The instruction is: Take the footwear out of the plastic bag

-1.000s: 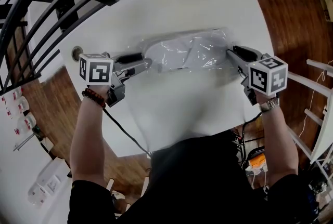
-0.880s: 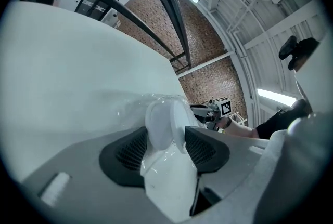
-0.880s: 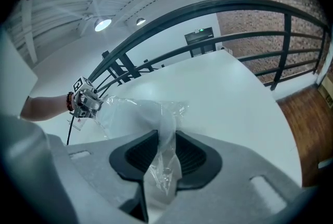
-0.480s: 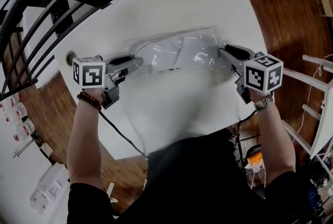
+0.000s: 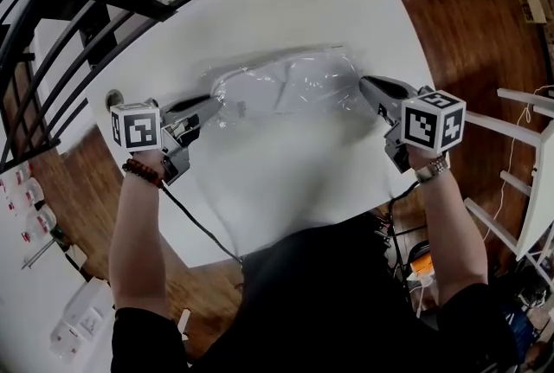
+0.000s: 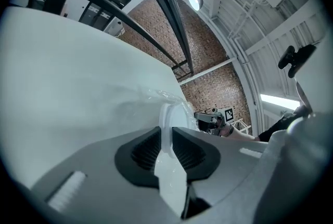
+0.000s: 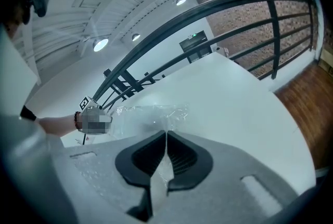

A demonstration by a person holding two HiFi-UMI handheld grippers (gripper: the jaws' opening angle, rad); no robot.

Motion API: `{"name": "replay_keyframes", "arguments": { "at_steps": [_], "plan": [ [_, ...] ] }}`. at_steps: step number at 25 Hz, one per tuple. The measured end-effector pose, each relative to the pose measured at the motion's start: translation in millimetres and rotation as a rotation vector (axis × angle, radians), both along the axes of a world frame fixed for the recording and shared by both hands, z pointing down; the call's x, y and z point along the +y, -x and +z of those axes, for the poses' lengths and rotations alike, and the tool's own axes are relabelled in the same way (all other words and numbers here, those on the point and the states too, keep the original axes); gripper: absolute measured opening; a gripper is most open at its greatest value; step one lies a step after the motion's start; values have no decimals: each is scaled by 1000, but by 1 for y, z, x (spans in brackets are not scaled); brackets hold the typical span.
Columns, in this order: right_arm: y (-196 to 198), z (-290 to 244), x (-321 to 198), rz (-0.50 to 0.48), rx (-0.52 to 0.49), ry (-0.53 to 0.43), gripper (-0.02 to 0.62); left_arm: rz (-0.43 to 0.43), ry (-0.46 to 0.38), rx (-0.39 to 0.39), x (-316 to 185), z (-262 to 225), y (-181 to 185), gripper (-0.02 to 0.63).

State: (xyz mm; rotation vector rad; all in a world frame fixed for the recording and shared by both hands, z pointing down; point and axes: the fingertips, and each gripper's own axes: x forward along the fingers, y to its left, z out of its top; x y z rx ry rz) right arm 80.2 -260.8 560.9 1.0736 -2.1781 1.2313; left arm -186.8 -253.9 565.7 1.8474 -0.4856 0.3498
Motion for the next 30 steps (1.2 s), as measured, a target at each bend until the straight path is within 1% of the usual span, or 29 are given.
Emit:
{"name": "replay_keyframes", "arguments": {
  "at_steps": [7, 13, 16, 18, 24, 30],
  "plan": [
    [-9, -7, 3, 24, 16, -8, -6, -59, -6, 29, 2, -8, 3, 81],
    [-21, -12, 11, 50, 30, -10, -6, -83, -7, 7, 14, -17, 9, 80],
    [-25, -10, 11, 63, 29, -6, -6, -123, 53, 44, 20, -18, 10, 78],
    [-30, -9, 13, 74, 28, -1, -6, -143, 70, 60, 23, -19, 11, 78],
    [-47, -16, 29, 101, 38, -3, -6, -186, 73, 125, 40, -33, 11, 77],
    [-67, -20, 28, 125, 55, -5, -6, -222, 69, 150, 39, -39, 12, 77]
  ]
}}
